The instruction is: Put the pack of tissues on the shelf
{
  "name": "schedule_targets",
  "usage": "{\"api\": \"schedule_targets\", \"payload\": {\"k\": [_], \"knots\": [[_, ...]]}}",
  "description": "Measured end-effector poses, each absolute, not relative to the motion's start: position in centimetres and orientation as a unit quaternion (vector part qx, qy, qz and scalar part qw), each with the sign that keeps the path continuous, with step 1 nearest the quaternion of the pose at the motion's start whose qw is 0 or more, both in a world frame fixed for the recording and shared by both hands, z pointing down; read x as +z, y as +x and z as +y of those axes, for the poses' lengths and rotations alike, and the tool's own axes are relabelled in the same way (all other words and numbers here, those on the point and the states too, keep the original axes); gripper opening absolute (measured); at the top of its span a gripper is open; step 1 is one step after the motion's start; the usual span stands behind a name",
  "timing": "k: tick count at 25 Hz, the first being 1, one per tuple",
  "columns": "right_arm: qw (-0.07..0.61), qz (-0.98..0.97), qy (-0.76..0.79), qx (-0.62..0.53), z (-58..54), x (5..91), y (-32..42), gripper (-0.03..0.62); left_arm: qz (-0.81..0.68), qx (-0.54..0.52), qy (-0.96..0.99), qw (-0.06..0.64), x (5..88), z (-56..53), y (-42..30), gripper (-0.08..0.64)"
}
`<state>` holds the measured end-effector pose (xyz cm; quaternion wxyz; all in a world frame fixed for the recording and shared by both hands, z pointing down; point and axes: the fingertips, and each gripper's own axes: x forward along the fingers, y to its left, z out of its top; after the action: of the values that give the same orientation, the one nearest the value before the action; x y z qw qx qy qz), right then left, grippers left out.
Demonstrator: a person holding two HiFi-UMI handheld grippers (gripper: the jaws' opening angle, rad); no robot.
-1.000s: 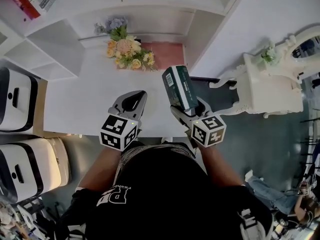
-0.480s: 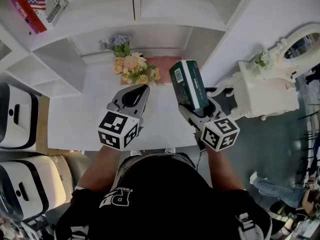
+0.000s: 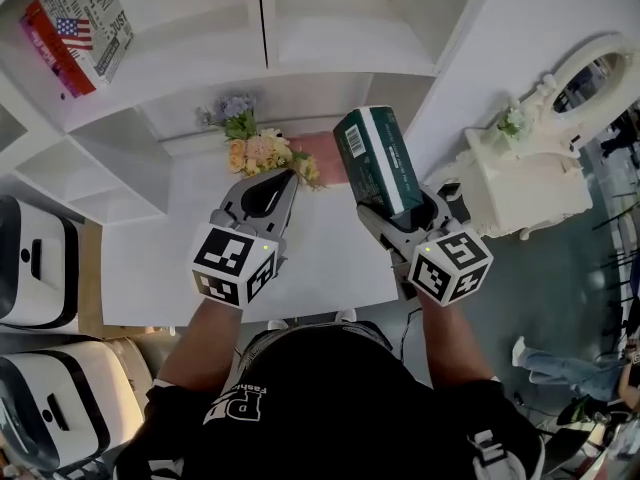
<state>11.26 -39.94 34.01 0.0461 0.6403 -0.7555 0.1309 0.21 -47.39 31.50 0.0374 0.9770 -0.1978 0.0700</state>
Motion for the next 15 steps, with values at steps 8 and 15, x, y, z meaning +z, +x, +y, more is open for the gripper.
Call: {"api": "schedule_targets", "payload": {"k": [8,15], "knots": [[0.015,-0.751,0.656,0.073,-41.3,27.4,12.0,0.390,-0.207,0.055,0.976,0.029,29.5,-48.9,-0.2,0.014],[0.018,-0.758,0.651,0.026,-43.4,21.5,12.0,0.390,-0.209,0.056,0.976,0.014,28.4,-49.8,0.4,0.014]]}}
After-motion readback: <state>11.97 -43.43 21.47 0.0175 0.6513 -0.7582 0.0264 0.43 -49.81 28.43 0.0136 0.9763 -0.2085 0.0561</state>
